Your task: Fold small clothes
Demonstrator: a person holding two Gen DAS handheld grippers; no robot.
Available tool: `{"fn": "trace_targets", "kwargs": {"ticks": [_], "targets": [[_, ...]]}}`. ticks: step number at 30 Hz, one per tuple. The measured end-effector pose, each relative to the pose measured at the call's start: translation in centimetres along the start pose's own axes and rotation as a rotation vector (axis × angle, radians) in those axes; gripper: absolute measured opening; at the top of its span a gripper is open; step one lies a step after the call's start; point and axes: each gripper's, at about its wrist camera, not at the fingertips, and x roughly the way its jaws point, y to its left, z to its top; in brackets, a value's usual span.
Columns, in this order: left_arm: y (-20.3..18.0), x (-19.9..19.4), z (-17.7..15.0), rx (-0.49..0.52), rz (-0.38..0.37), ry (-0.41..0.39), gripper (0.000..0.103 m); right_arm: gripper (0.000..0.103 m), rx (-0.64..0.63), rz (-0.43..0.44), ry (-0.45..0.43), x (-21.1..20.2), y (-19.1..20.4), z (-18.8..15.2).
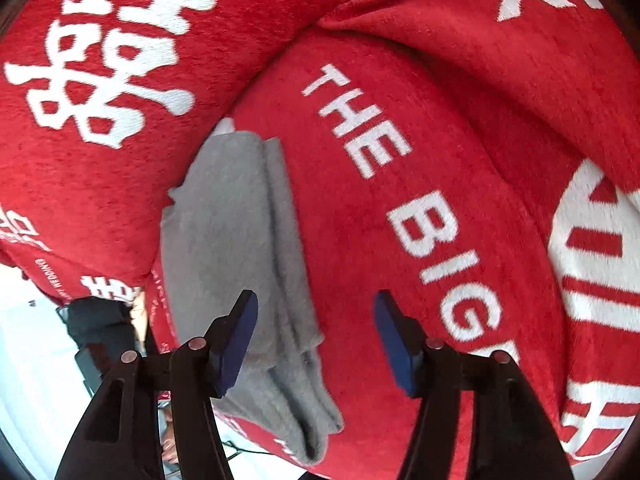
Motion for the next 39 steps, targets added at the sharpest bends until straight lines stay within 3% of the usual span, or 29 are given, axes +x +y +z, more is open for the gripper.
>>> {"fn": "trace_targets", "kwargs": {"ticks": [17,25,31,36,39], "targets": [[-0.2,1.2,0.8,-0.015,-0.024,0.023,0.103,0.07,-0.026,0.037,0.045,1.8,1.2,-0.1],[1.1,2.0,1.7,-0.032,-0.142,0.06,0.103,0.07,-0.02,0.065,0.048,1.7,0.7,0.5],[1.6,2.9,1.9,-0.033,-0.241,0.11,0.103,0.071,-0.012,0.134,0.057,2.0,0.2,1.0],[1.6,3.7,1.9,-0.026,-0.374,0.153,0.103,0.072,-0.014,0.214,0.081,2.9,-0.3,1.7],[1.1,4.4,1.8,0.007,-0.391,0.164,0.103,0.072,-0.009,0.242,0.105,3.6,-0.9,2.1]]}}
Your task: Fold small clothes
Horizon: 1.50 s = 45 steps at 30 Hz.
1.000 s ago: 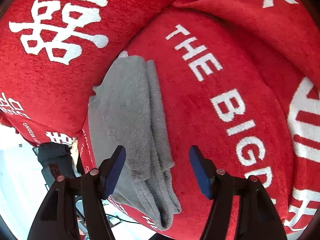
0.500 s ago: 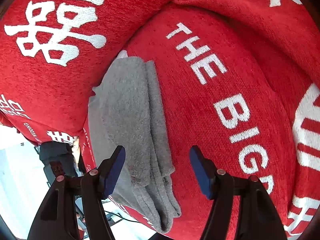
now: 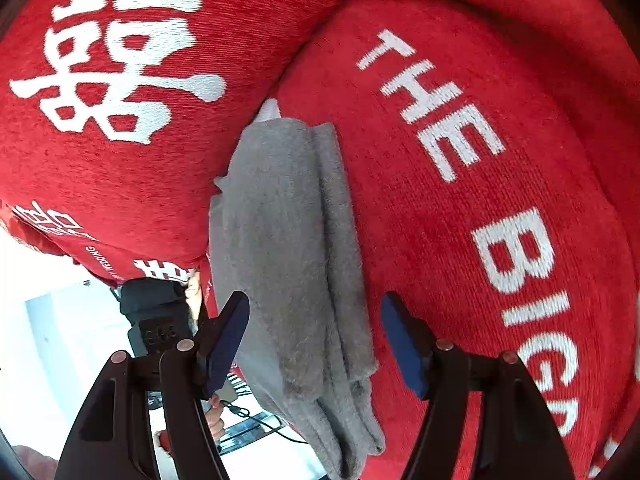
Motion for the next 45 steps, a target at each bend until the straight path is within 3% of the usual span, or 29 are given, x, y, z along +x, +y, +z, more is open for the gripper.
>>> {"fn": "trace_targets", "kwargs": {"ticks": [8,14,19,21,22,24,26,29,33,38,45], "targets": [[-1.0,2.1,0.9,0.041,-0.028,0.036,0.103,0.072,-0.069,0.098,0.074,1.5,-0.3,1.4],[-1.1,1.8,1.4,-0.035,-0.082,0.006,0.103,0.074,-0.18,0.129,0.147,4.0,2.0,2.4],[-1.2,2.6,1.2,-0.007,-0.05,-0.015,0.103,0.073,-0.18,0.151,0.145,4.9,2.3,3.1],[-1.7,2.8,1.2,0.015,-0.023,-0.024,0.103,0.068,-0.167,0.127,0.14,5.0,2.2,2.9],[-1.9,2.8,1.3,0.018,-0.01,-0.026,0.102,0.056,-0.154,0.104,0.135,5.0,2.1,3.0],[-2.2,2.6,1.0,0.021,0.043,-0.053,0.09,0.04,-0.124,0.079,0.129,5.1,1.6,2.7],[-2.4,2.0,0.6,0.037,0.06,-0.08,0.07,0.037,-0.11,0.091,0.111,4.7,1.4,2.5],[-2.0,0.8,0.5,0.021,0.015,-0.109,0.051,0.035,-0.089,0.15,0.089,4.1,2.0,1.9],[-2.0,-0.9,0.5,0.018,-0.055,-0.131,0.049,0.035,-0.066,0.224,0.083,3.3,3.0,1.1],[-3.2,-3.2,0.0,0.045,-0.113,-0.174,0.049,0.034,-0.1,0.244,0.099,2.9,5.0,-0.4],[-2.2,-6.5,-2.8,0.076,-0.115,-0.212,0.049,0.034,-0.123,0.266,0.104,3.3,7.3,-3.5]]}}
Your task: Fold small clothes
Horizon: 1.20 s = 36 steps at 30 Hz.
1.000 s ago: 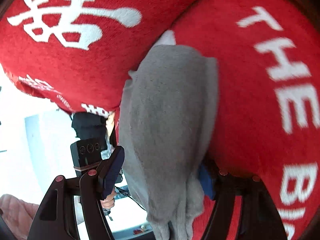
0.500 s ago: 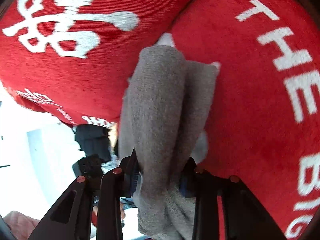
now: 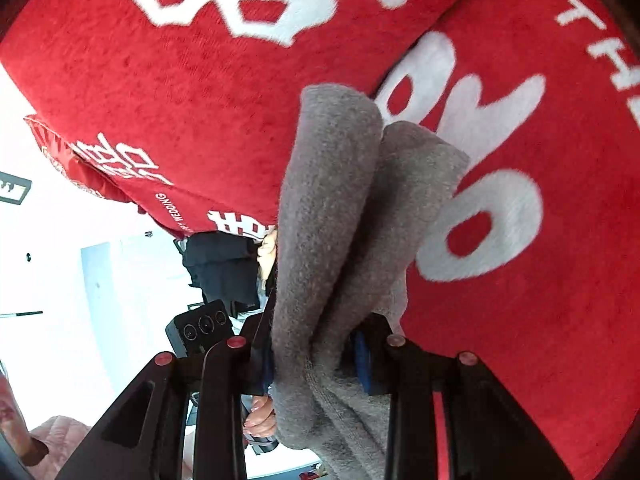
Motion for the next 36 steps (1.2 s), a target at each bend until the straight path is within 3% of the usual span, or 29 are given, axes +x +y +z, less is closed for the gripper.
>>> {"fn": "trace_targets", "kwargs": {"ticks": [4,10,16,19,23,24,27,29,33,34,36], "targets": [[0.2,-1.5,-0.9,-0.015,0.002,-0.029,0.049,0.034,-0.012,0.016,0.012,1.4,1.2,-1.8],[2.0,-6.8,-3.8,-0.024,0.029,-0.088,0.049,0.034,-0.048,0.063,0.045,4.1,3.3,-3.9],[4.9,-8.8,-7.0,0.002,0.141,-0.074,0.049,0.034,-0.05,0.031,0.115,8.9,2.9,-6.9],[7.6,-8.0,-8.7,-0.013,0.208,-0.026,0.049,0.034,-0.032,-0.084,0.132,11.4,1.8,-7.8],[9.9,-6.8,-10.5,-0.035,0.316,0.022,0.05,0.04,-0.016,-0.409,0.102,11.2,-0.4,-7.7],[9.9,-6.9,-10.8,-0.033,0.328,0.02,0.052,0.044,-0.012,-0.488,0.082,10.5,-0.7,-7.7],[8.9,-7.4,-11.3,-0.01,0.405,-0.008,0.064,0.063,0.02,-0.563,0.005,8.4,-0.5,-7.7],[8.4,-7.9,-11.3,-0.011,0.432,-0.025,0.086,0.063,0.031,-0.592,-0.033,7.0,-0.5,-7.8],[7.1,-8.8,-10.9,-0.004,0.484,-0.085,0.092,0.063,0.058,-0.527,-0.052,6.4,0.7,-9.2],[6.9,-8.8,-10.6,-0.008,0.498,-0.083,0.103,0.063,0.057,-0.511,-0.037,6.9,0.9,-9.8],[6.6,-8.8,-10.3,-0.011,0.543,-0.086,0.103,0.063,0.065,-0.476,0.005,8.4,0.6,-10.9]]}}
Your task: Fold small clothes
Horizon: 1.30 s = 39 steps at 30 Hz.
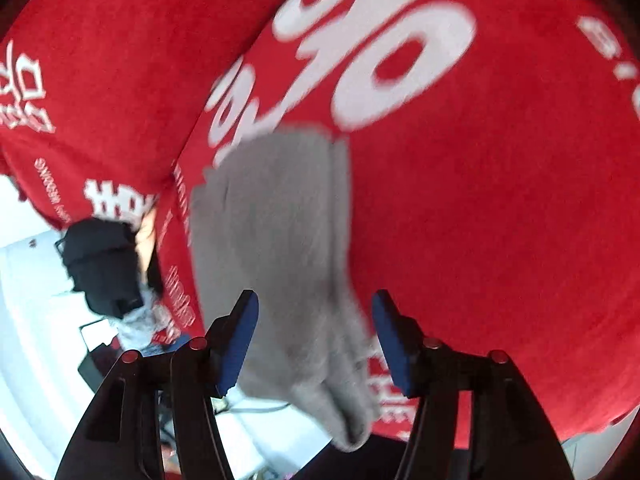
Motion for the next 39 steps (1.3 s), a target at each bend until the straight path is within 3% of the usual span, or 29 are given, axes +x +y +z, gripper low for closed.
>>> {"fn": "trace_targets", "kwargs": {"ticks": [3,5,6,10,11,19,25,28,32,39], "targets": [[-0.1,-0.5,0.3,-0.02,0.039,-0.041,0.103,0.062,0.004,0.015,0.036,1.6,0.9,-1.1],[0.4,-1.0,0.5,-0.041,0.036,-0.055,0.103,0.03,-0.04,-0.037,0.016,2.2,2.1,-1.7],[0.8,-1.1,0.5,-0.055,0.029,-0.057,0.103,0.021,-0.08,-0.08,0.01,2.3,2.9,-2.0],[1.8,-1.5,0.6,-0.082,-0.021,-0.06,0.103,0.021,-0.275,-0.31,-0.014,3.1,4.3,-2.3],[1.9,-1.5,0.6,-0.078,-0.021,-0.06,0.103,0.021,-0.291,-0.329,-0.012,3.2,4.0,-2.3],[1.9,-1.6,0.4,-0.052,-0.082,-0.014,0.103,0.029,-0.121,-0.329,-0.07,0.1,2.1,-3.5],[1.1,-1.5,0.0,-0.047,-0.128,0.034,0.103,0.03,-0.209,-0.243,-0.119,-1.2,5.6,-6.0],[0.5,-0.8,-0.6,-0.043,-0.123,0.076,0.103,0.031,-0.273,-0.237,-0.082,1.4,7.3,-6.2],[-0.5,-0.4,-1.4,-0.008,-0.09,0.101,0.103,0.028,-0.312,-0.341,-0.004,5.5,6.1,-6.2],[-0.7,-1.3,-1.7,0.019,-0.087,0.086,0.103,0.031,-0.185,-0.221,-0.022,3.6,4.2,-6.4]]}}
